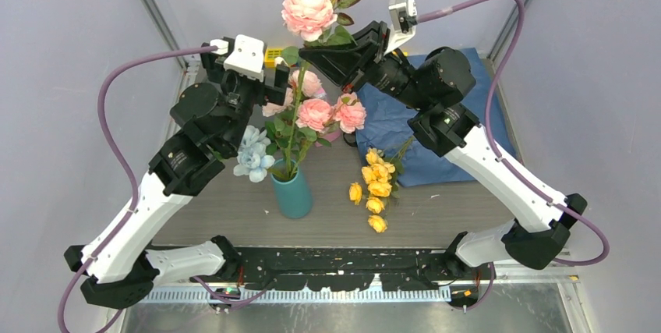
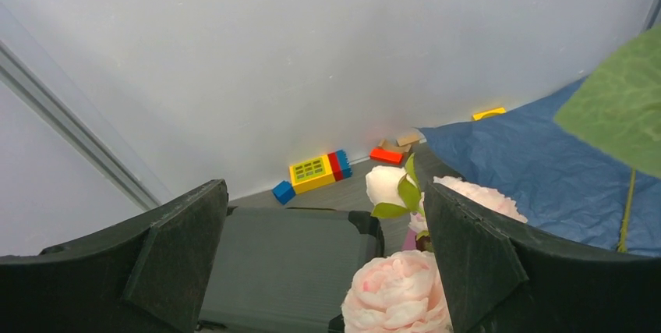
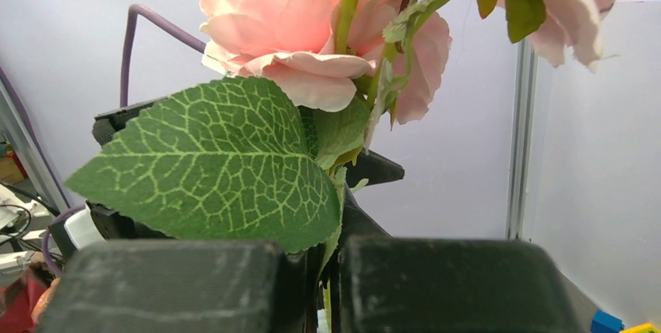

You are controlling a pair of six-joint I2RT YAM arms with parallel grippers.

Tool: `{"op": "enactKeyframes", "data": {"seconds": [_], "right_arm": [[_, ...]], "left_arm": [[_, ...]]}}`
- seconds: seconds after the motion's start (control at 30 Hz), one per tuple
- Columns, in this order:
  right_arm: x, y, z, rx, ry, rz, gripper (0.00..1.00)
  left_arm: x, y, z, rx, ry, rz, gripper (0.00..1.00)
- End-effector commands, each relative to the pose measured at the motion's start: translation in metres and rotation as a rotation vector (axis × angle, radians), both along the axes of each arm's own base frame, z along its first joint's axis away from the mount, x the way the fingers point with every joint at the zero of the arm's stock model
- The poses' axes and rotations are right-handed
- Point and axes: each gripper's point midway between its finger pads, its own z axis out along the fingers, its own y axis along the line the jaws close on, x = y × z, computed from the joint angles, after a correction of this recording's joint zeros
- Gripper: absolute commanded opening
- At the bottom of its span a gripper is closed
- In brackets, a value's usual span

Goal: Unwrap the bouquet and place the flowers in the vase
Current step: Insert the fake flower into the vase.

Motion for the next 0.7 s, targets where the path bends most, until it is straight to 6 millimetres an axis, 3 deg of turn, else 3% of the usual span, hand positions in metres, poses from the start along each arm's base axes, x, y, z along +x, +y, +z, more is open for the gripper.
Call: {"op": "enactKeyframes", "data": {"seconds": [0.0, 0.3, 0.53, 0.67], "right_arm": [[-0.006, 0.000, 0.000, 0.001, -0.050, -0.006, 0.00], [0.004, 0.022, -0.046, -0.077, 0.025, 0.005, 0.00], [-0.004, 0.046, -0.071, -0.135, 0.051, 0.037, 0.00], [-0.002, 0.061, -0.095, -0.201, 0.068, 0.020, 0.00]], "left_arm": [[-0.006, 0.018, 0.021, -0.055, -0.069, 0.050, 1.00], [-0.008, 0.031, 0.021, -0.064, -0.082, 0.099, 1.00], [-0.018, 0.052, 0.032, -0.074, -0.119, 0.150, 1.00], [-0.022, 0.059, 0.033, -0.062, -0.118, 0.166, 1.00]]}}
